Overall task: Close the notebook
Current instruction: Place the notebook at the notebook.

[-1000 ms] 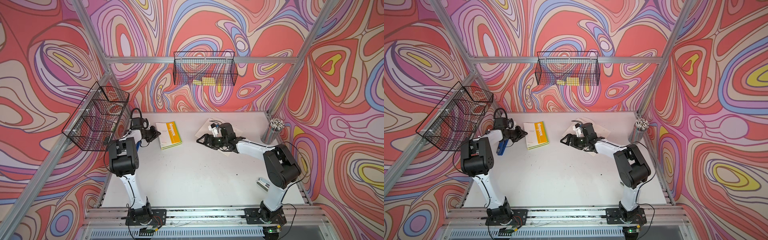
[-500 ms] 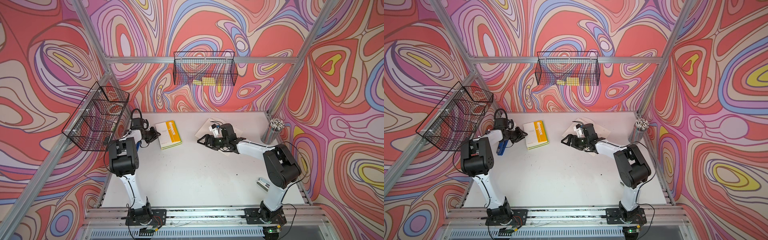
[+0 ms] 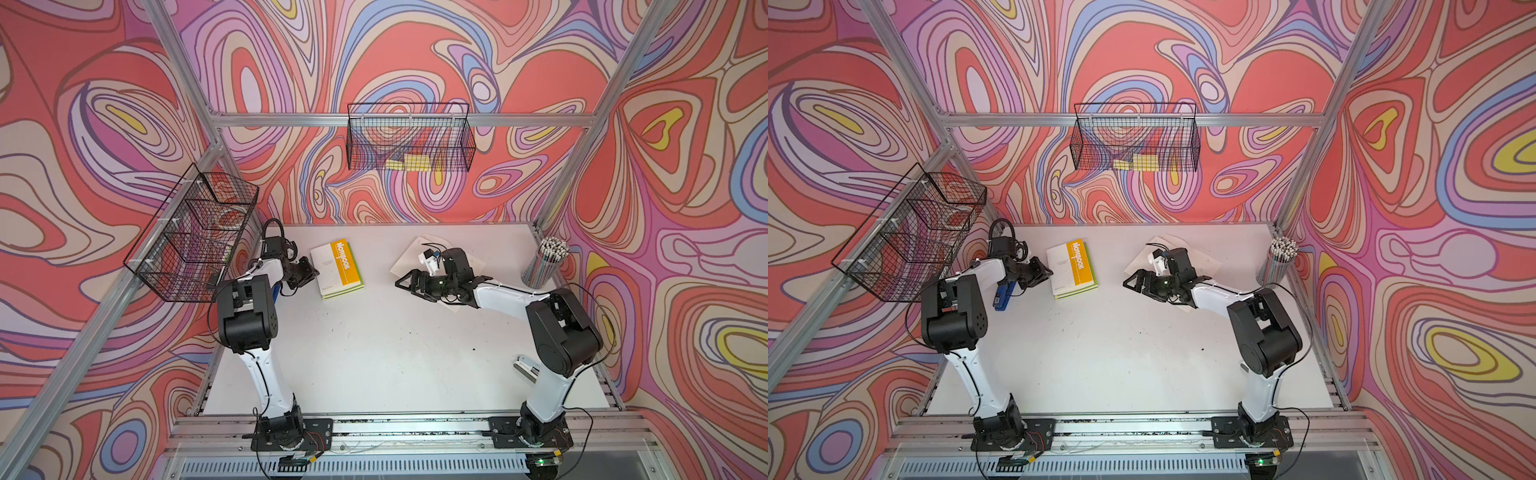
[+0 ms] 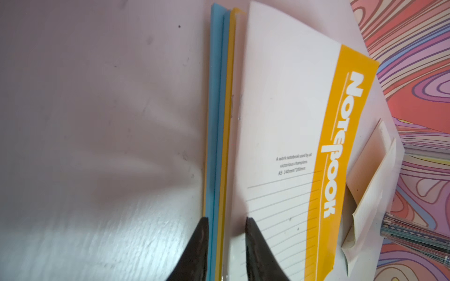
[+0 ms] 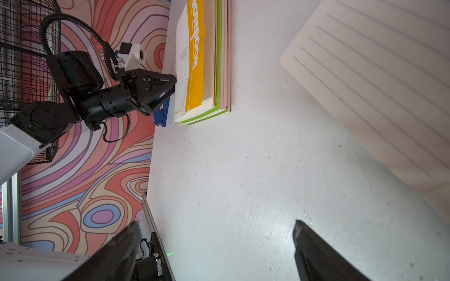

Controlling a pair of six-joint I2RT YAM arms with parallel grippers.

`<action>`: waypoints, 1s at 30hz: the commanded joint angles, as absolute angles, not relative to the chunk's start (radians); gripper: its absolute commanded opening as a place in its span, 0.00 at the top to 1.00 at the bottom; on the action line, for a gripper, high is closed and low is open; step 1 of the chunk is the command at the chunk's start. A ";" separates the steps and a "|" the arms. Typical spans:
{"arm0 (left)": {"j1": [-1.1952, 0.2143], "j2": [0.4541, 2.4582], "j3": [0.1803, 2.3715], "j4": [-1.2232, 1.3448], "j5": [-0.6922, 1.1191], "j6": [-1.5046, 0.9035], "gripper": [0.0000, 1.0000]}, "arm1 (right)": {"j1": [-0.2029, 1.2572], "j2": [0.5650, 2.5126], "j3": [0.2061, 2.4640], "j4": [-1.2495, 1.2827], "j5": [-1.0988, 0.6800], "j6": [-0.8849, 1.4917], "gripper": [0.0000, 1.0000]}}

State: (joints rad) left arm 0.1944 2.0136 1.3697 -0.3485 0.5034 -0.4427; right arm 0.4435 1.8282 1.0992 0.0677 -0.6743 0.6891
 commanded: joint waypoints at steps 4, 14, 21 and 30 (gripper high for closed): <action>0.194 1.976 1.425 -0.438 0.440 -0.380 0.68 | 0.438 1.821 1.081 0.084 -0.684 0.689 0.02; 0.178 1.888 1.411 -0.421 0.349 -0.348 0.62 | 0.437 1.815 1.075 0.082 -0.682 0.687 0.02; 0.137 1.814 1.370 -0.385 0.340 -0.321 0.21 | 0.436 1.822 1.081 0.092 -0.686 0.696 0.02; 0.043 1.707 1.275 -0.274 0.423 -0.403 0.11 | 0.437 1.787 1.079 0.077 -0.680 0.701 0.02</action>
